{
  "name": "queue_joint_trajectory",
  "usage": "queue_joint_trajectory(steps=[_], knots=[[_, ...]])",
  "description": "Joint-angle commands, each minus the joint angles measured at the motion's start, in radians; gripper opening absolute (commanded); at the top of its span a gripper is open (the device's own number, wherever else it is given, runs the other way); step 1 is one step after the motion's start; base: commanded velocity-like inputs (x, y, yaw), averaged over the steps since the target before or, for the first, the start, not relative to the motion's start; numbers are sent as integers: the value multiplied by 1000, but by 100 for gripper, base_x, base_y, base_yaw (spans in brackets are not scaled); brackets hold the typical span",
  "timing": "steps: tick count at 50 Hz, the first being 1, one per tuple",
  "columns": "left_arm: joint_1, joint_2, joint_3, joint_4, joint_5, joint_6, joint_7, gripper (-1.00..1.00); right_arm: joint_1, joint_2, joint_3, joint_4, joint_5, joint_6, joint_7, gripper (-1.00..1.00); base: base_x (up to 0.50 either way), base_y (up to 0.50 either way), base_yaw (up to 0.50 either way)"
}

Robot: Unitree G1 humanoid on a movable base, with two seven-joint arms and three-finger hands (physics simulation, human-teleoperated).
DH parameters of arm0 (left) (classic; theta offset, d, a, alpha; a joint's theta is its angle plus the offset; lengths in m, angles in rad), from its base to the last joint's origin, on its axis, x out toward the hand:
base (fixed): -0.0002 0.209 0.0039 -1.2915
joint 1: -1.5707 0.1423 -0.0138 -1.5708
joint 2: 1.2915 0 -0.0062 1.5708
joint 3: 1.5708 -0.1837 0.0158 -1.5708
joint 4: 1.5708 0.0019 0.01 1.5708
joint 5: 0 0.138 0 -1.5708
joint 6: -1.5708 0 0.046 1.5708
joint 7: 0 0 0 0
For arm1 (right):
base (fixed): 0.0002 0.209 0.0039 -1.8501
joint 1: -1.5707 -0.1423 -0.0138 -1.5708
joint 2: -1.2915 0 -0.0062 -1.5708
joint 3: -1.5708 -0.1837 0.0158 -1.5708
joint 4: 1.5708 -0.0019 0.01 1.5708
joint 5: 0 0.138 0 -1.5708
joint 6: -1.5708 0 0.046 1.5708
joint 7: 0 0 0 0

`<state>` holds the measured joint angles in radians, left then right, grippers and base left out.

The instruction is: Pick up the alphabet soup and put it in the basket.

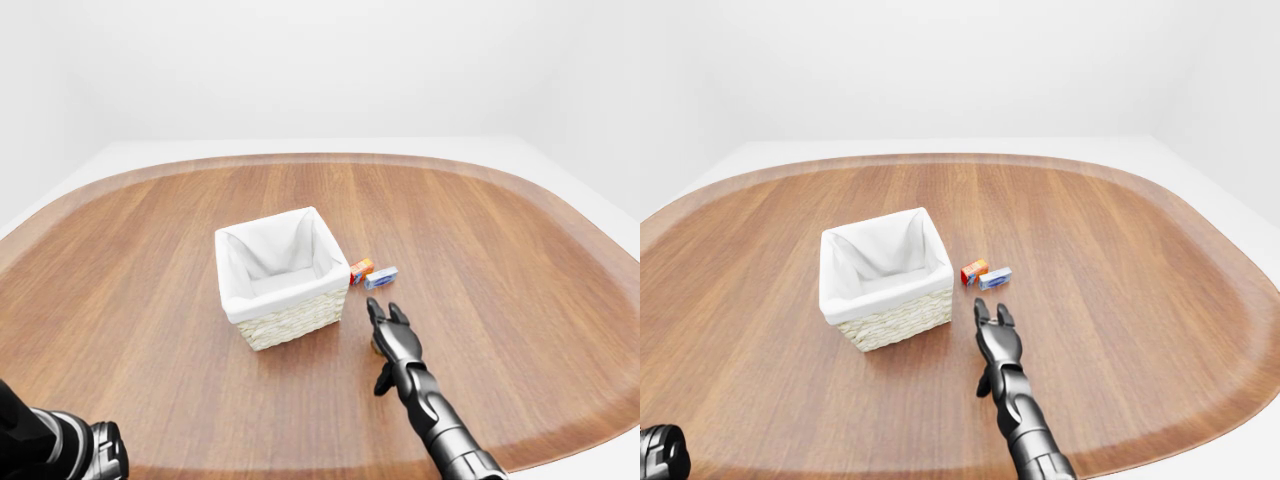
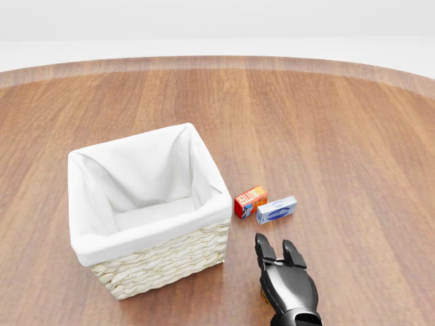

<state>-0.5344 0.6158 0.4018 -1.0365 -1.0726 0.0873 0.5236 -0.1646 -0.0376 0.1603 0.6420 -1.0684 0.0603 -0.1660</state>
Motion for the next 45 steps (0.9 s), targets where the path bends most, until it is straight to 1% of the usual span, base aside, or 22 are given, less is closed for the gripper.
queue_joint_trajectory(steps=[1,4,7,12,15,22,23,24,25,26,27,29,31,33,34,35,41,43,45], knots=[[-7,-31,-5,-7,43,0,0,100,-14,3,5,109,44,-22,-20,100,0,0,0],[-8,-34,-4,-7,47,0,0,100,-20,1,4,130,47,-28,-30,100,0,0,0],[-8,-39,-9,-9,57,0,0,100,-12,1,3,114,50,-23,-22,100,0,0,0],[-13,-40,-5,-9,51,0,0,100,-22,1,4,153,55,-37,-40,100,0,0,0],[-15,-41,-6,-10,53,0,0,100,-23,2,4,159,57,-39,-42,100,0,0,0],[-19,-35,0,-11,32,0,0,100,-11,3,10,139,52,-32,-35,100,0,0,0],[-18,-32,-3,-11,27,0,0,100,-17,-1,13,139,44,-41,-51,100,0,0,0],[-11,-30,-12,-11,35,0,0,100,-12,0,11,131,48,-39,-41,42,0,0,0],[-8,-32,-15,-11,41,0,0,100,-18,1,11,145,47,-42,-47,7,0,0,0],[-8,-33,-17,-11,43,0,0,100,-23,1,10,155,47,-45,-50,0,0,0,0],[-9,-33,-18,-11,46,0,0,100,-23,1,10,155,47,-45,-49,-31,0,0,0],[-10,-36,-14,-11,46,0,0,100,-13,0,14,126,40,-38,-34,-77,0,0,0],[-8,-40,-16,-11,56,0,0,100,-11,1,13,112,37,-39,-27,-98,0,0,0],[-8,-42,-16,-11,59,0,0,100,-11,1,12,111,37,-39,-26,-98,0,0,0],[-14,-47,-25,-10,68,0,0,100,-23,4,12,127,38,-40,-31,-97,0,0,0],[-16,-49,-26,-11,72,0,0,100,-17,5,13,114,36,-35,-25,-97,0,0,0],[-17,-53,-20,-11,77,0,0,100,-24,4,14,133,32,-47,-37,-99,0,0,0],[-6,-37,-35,-11,93,0,0,100,-18,3,15,134,33,-50,-27,-98,0,0,0],[-4,-45,-35,-11,96,0,0,100,-15,3,18,143,27,-53,-38,-98,0,0,0]])
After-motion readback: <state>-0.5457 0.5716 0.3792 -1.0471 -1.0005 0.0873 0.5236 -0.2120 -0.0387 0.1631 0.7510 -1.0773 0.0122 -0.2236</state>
